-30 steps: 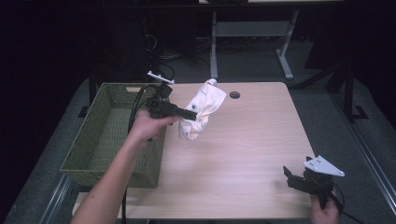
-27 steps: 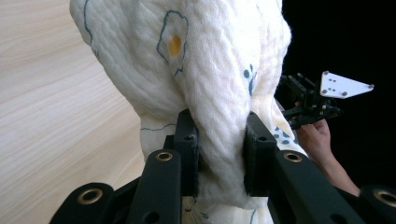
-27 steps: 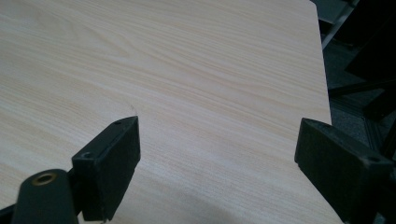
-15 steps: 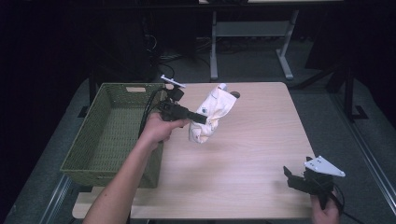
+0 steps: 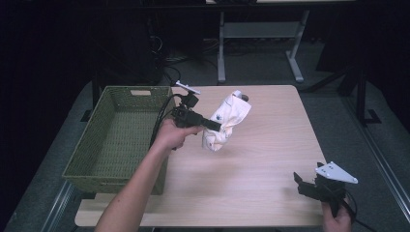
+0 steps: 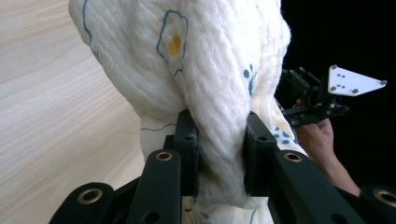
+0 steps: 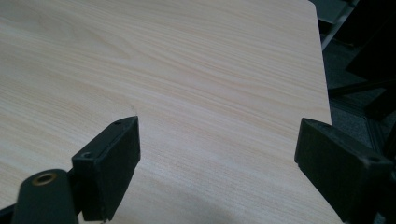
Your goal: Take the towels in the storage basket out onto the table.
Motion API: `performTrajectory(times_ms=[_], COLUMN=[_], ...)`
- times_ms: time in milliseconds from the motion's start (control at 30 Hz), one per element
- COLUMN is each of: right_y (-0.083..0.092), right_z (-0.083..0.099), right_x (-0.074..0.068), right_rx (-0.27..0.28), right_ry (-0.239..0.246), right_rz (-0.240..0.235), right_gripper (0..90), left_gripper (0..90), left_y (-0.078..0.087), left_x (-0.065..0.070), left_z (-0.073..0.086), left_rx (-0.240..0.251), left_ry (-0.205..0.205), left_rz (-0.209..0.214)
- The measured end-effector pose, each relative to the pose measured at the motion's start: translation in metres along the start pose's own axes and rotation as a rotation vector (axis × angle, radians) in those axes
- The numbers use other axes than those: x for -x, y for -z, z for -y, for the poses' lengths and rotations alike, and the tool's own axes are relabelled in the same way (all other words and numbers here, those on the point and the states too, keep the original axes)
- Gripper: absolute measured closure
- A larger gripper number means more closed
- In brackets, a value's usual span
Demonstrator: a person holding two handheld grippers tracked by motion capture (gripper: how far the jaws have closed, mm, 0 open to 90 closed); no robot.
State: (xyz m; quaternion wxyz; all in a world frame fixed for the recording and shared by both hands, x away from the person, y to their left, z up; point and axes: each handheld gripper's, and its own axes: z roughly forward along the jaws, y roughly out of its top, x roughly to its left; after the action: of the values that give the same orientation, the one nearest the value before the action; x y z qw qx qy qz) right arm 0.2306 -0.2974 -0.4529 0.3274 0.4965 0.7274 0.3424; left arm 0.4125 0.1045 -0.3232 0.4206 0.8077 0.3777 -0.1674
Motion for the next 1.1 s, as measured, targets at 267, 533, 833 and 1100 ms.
performTrajectory(times_ms=[267, 533, 833, 1100], right_y=[-0.001, -0.001, 0.0, 0.0], right_z=[0.0, 0.001, 0.001, 0.001], right_x=[0.0, 0.001, 0.002, 0.001], right_rx=[-0.004, 0.0, 0.002, -0.001], right_ry=[-0.002, -0.006, 0.001, 0.001], right_rz=[0.0, 0.004, 0.002, 0.002], right_gripper=[13.9, 13.9, 13.9, 13.9], left_gripper=[71.2, 71.1, 70.4, 69.8], left_y=[-0.024, -0.05, -0.082, -0.099], left_x=[-0.002, -0.008, -0.02, -0.03], left_z=[-0.001, 0.001, 0.012, 0.019], left_rx=[-0.024, -0.054, -0.074, -0.009], left_ry=[0.017, 0.042, 0.1, 0.128], left_rz=[0.022, 0.02, -0.057, -0.134])
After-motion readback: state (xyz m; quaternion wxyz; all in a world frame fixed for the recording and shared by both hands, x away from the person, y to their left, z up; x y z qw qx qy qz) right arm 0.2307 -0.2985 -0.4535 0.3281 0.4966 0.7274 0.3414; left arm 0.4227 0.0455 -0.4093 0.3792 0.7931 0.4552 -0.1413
